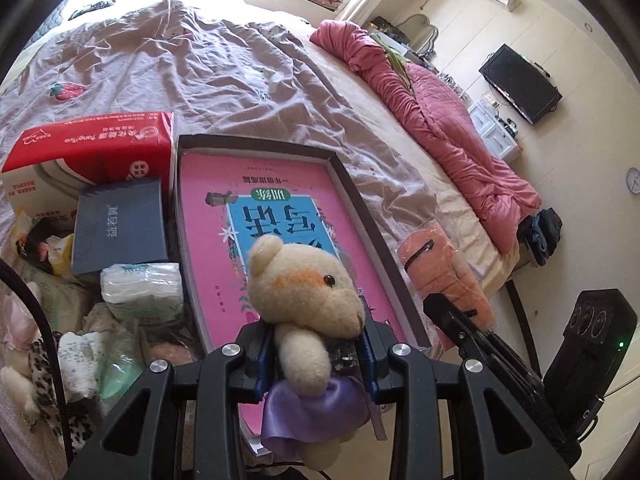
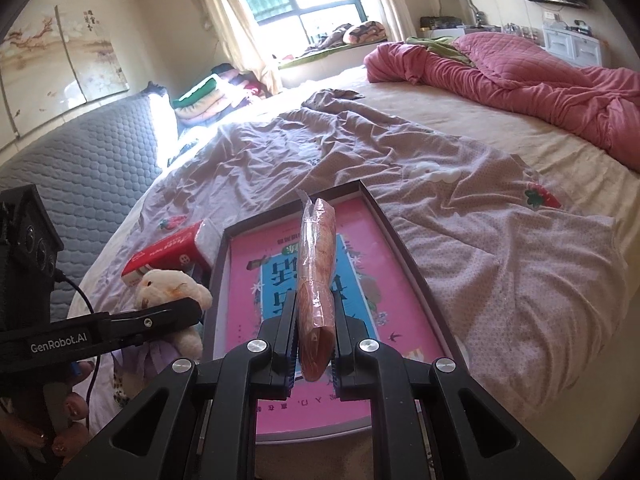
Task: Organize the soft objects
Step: 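Carry the pink package with the right gripper onto the pink book tray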
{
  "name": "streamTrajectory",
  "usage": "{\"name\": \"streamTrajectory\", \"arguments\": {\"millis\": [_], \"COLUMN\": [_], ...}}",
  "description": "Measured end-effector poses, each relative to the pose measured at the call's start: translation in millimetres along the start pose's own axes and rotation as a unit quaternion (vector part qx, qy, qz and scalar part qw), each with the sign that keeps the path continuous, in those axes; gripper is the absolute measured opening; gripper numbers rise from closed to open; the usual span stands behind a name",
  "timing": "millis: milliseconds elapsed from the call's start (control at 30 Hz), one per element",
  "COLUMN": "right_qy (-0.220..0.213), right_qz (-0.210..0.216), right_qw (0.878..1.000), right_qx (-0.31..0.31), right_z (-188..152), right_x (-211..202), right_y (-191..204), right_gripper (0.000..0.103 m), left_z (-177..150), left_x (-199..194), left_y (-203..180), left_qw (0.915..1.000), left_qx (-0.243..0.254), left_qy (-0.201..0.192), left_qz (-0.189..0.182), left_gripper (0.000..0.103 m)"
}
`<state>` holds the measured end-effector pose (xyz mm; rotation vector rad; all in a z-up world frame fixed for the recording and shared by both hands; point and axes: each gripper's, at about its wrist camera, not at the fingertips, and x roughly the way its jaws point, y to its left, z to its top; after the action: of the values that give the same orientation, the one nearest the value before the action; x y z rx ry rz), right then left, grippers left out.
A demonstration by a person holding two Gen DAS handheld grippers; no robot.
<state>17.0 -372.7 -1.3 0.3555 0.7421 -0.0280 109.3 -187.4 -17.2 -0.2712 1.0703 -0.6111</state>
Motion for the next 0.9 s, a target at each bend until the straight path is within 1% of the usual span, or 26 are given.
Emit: {"name": "streamTrajectory", "arguments": {"millis": [333,567,900], "right_qy": [0.033,0.058,0.069], "right_qz": [0.006,0.008,0.003], "right_qw": [0.999,0.998,0.997], "right_qx": [0.018,0.028,0.034], "right_z": [-12.9,-24.0,-32.7], "right_x": [21.1,37.4,51.0], "right_y": [-21.1,-34.3,-42.5], "right_gripper": [0.013,0.014,0.016], "left_z": [-7.0,-14.4,-22.9], "left_x": [31.5,47.5,61.8], "left_y": [-2.7,-8.4,-7.5], "left_qw": [0.9994,0.9982,0.9967], "left_qx": [0.007,0.024,0.030], "left_qy": [0.030,0.047,0.064], "left_qz": [0.012,0.026,0.038], "left_gripper": [0.035,0.035,0.035]}}
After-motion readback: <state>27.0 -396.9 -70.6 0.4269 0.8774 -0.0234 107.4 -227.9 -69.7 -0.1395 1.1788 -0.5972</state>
